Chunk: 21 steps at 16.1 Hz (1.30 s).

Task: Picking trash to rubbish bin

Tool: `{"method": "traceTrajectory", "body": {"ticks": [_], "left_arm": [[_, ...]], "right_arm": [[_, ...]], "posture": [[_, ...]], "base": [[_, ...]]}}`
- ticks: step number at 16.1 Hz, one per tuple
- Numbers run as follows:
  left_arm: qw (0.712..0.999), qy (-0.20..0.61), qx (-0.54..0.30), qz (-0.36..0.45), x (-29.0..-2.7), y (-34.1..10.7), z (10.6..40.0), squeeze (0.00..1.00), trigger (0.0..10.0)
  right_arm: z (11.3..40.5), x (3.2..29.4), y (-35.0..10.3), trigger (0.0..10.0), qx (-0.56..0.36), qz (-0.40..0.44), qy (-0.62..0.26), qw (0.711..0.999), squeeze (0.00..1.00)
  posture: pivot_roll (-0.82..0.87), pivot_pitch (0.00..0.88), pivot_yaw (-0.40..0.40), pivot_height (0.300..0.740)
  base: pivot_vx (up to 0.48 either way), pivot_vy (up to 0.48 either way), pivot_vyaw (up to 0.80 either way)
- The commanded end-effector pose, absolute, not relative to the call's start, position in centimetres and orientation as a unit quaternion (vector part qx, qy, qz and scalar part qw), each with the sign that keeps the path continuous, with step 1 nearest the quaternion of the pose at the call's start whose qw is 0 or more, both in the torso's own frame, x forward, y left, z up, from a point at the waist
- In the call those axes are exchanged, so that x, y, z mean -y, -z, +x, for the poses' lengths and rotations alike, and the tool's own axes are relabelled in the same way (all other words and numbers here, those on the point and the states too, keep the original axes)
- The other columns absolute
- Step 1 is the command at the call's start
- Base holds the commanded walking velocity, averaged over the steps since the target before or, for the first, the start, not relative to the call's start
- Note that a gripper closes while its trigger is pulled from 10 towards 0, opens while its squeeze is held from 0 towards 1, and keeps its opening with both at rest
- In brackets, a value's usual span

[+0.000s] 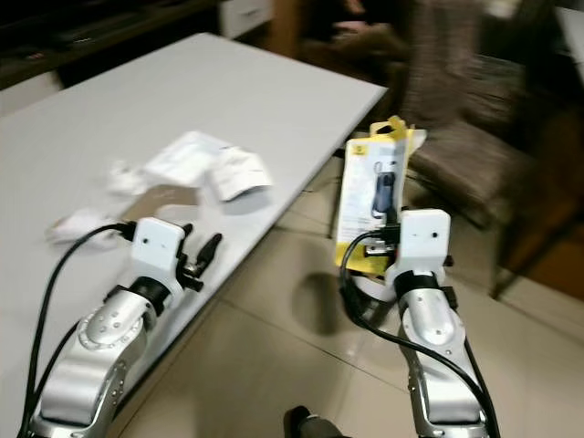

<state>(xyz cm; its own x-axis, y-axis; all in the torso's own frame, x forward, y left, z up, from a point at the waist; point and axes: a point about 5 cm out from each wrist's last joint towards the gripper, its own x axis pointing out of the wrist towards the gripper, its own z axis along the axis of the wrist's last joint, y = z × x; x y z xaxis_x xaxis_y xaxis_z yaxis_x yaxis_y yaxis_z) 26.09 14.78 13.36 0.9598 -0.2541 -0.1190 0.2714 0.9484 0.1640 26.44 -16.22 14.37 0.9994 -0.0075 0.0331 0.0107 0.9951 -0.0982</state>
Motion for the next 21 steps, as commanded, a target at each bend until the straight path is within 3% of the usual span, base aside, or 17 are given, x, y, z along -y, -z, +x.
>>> {"method": "traceTrajectory", "body": {"ticks": [1, 12, 16, 21], "left_arm": [[0.987, 0.125, -0.034, 0.098, -14.8, -13.8, 26.1, 0.0, 10.0], [0.986, 0.143, -0.009, 0.082, -13.8, -14.3, 26.1, 0.0, 10.0], [0.983, 0.157, -0.008, 0.096, -13.7, -14.0, 26.0, 0.0, 10.0], [0.981, 0.16, -0.024, 0.106, -13.7, -13.0, 25.7, 0.0, 10.0]], "right_arm": [[26.5, 16.2, -14.3, 10.0, 0.009, -0.049, -0.002, 0.999, 0.0], [26.1, 15.8, -13.0, 10.0, -0.038, -0.048, -0.033, 0.998, 0.0], [25.6, 15.0, -11.0, 10.0, -0.102, -0.051, -0.082, 0.99, 0.0], [25.4, 14.5, -9.9, 10.0, -0.135, -0.047, -0.099, 0.985, 0.0]], "posture": [[-0.03, 0.051, -0.035, 0.74], [-0.04, 0.048, -0.049, 0.74], [-0.04, 0.053, -0.051, 0.74], [-0.04, 0.066, -0.058, 0.74]], "base": [[0.0, 0.0, -0.8], [0.0, 0.0, -0.8], [0.145, 0.0, -0.8], [0.387, 0.0, 0.0]]}}
